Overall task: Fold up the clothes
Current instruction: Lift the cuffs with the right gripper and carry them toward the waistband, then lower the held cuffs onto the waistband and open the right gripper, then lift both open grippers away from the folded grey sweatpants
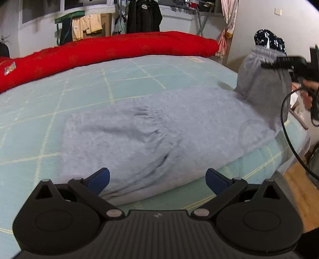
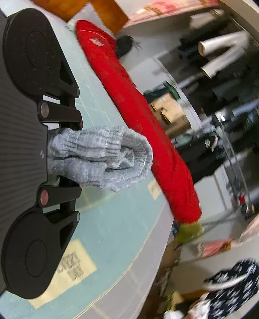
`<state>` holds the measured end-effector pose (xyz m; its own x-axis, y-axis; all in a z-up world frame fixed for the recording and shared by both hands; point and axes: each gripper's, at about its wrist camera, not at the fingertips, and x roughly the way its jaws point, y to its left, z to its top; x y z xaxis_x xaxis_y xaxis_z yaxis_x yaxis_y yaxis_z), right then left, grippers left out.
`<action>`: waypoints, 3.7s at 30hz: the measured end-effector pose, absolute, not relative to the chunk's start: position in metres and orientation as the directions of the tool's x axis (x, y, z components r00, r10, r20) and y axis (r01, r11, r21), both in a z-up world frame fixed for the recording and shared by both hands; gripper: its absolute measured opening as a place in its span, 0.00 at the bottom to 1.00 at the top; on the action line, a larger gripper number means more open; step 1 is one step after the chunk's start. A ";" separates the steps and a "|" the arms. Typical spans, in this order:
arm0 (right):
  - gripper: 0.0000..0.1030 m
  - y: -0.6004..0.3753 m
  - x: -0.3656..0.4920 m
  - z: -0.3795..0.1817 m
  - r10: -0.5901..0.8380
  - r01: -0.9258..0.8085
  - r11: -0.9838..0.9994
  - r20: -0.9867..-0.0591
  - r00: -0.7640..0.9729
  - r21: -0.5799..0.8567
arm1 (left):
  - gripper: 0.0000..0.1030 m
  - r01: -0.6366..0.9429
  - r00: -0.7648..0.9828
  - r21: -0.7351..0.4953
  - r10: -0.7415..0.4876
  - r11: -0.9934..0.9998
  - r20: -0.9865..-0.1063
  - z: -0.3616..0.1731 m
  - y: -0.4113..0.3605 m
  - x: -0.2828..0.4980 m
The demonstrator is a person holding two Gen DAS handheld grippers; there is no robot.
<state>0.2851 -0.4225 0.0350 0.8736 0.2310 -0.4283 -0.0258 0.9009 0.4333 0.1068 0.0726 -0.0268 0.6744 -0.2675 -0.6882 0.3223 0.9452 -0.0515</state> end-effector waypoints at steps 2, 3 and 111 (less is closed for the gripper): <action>0.28 -0.404 0.287 0.042 0.239 -0.054 0.915 -0.428 0.872 0.400 | 0.99 0.325 0.679 -0.037 -0.261 0.945 -0.686 -0.026 0.079 0.103; 0.28 -0.395 0.289 0.046 0.242 -0.065 0.920 -0.430 0.870 0.388 | 0.99 0.326 0.680 -0.035 -0.261 0.945 -0.685 -0.026 0.082 0.101; 0.61 -0.018 0.242 0.025 0.574 -0.750 0.659 -0.685 0.449 0.061 | 0.99 0.116 0.730 -0.182 -0.208 0.976 -0.651 -0.034 0.203 0.035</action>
<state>0.2420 -0.0184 0.0246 0.4485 0.5740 -0.6851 -0.7498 0.6588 0.0611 0.0345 0.2031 -0.0343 0.7298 -0.2083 -0.6512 0.1160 0.9764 -0.1822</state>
